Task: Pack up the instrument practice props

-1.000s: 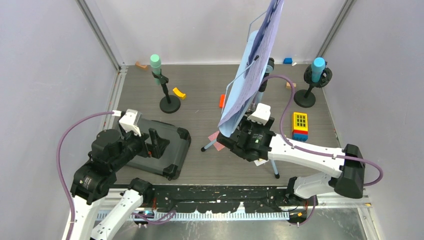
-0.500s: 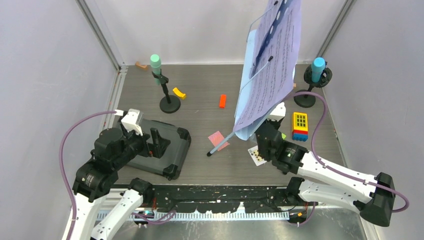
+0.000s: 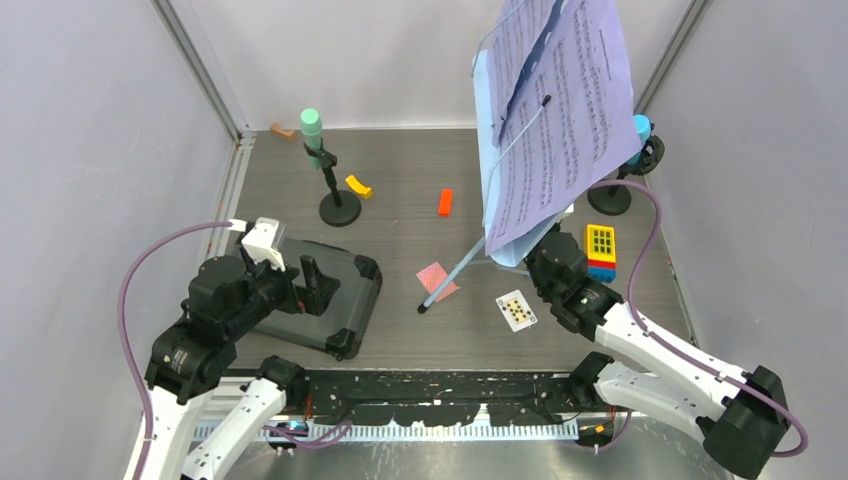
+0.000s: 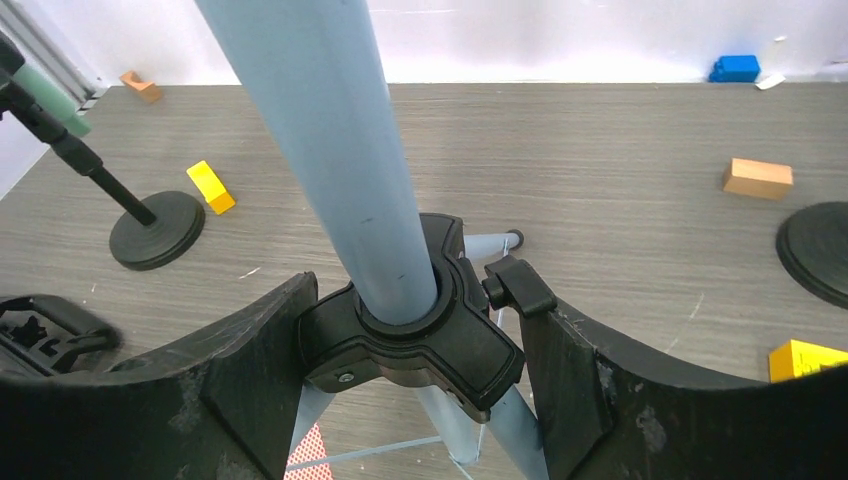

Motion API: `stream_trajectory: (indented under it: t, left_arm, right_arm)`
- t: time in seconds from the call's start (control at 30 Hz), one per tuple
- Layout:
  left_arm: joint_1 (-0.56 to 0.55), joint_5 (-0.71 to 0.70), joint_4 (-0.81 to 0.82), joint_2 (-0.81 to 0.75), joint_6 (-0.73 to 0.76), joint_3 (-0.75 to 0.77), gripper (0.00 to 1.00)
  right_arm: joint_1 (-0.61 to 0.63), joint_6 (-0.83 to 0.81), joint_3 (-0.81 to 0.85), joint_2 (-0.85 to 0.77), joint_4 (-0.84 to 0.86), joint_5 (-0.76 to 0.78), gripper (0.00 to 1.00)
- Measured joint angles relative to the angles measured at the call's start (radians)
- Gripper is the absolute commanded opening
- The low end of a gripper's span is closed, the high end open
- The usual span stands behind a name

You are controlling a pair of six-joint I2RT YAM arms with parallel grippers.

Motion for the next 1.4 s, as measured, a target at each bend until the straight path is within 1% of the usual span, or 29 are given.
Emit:
stream_trajectory:
  t: [0.17, 0.27, 0.4, 0.5, 0.63, 0.67, 0.7, 0.77, 0.93, 1.2, 1.4]
  left_arm:
    - [0.0, 0.0, 0.0, 0.002, 0.0, -0.002, 0.95]
    - [0.0, -0.003, 0.003, 0.002, 0.0, -0.009, 0.96]
    - [0.0, -0.011, 0.009, 0.001, 0.0, -0.031, 0.95]
    - [0.0, -0.014, 0.016, -0.003, 0.0, -0.048, 0.95]
    - [0.0, -0.026, 0.023, -0.011, -0.002, -0.059, 0.95]
    - [0.0, -0.031, 0.023, -0.011, -0.002, -0.06, 0.95]
    - [0.0, -0.035, 0.023, -0.011, -0.002, -0.06, 0.95]
    - [0.0, -0.04, 0.023, -0.012, -0.002, -0.06, 0.95]
    - [0.0, -0.052, 0.023, -0.02, -0.002, -0.064, 0.95]
    - [0.0, -0.058, 0.025, -0.033, -0.002, -0.065, 0.95]
    - [0.0, -0.06, 0.03, -0.034, -0.002, -0.066, 0.95]
  right_arm:
    - [-0.092, -0.031, -0.001, 0.051, 0.078, -0.172, 0.33]
    - [-0.114, -0.047, 0.016, 0.107, 0.128, -0.23, 0.33]
    - [-0.134, -0.069, 0.045, 0.187, 0.188, -0.293, 0.38]
    - [-0.141, -0.077, 0.05, 0.212, 0.219, -0.314, 0.5]
    - [-0.14, -0.075, 0.045, 0.206, 0.234, -0.307, 0.66]
    - [-0.14, -0.073, 0.045, 0.203, 0.236, -0.304, 0.75]
    - [-0.139, -0.072, 0.045, 0.2, 0.235, -0.301, 0.82]
    - [-0.139, -0.067, 0.052, 0.196, 0.219, -0.299, 0.87]
    - [-0.137, -0.05, 0.064, 0.17, 0.123, -0.296, 0.9]
    - [-0.137, -0.031, 0.062, 0.037, -0.068, -0.291, 0.94]
    - [-0.132, -0.039, 0.06, -0.022, -0.145, -0.294, 0.97]
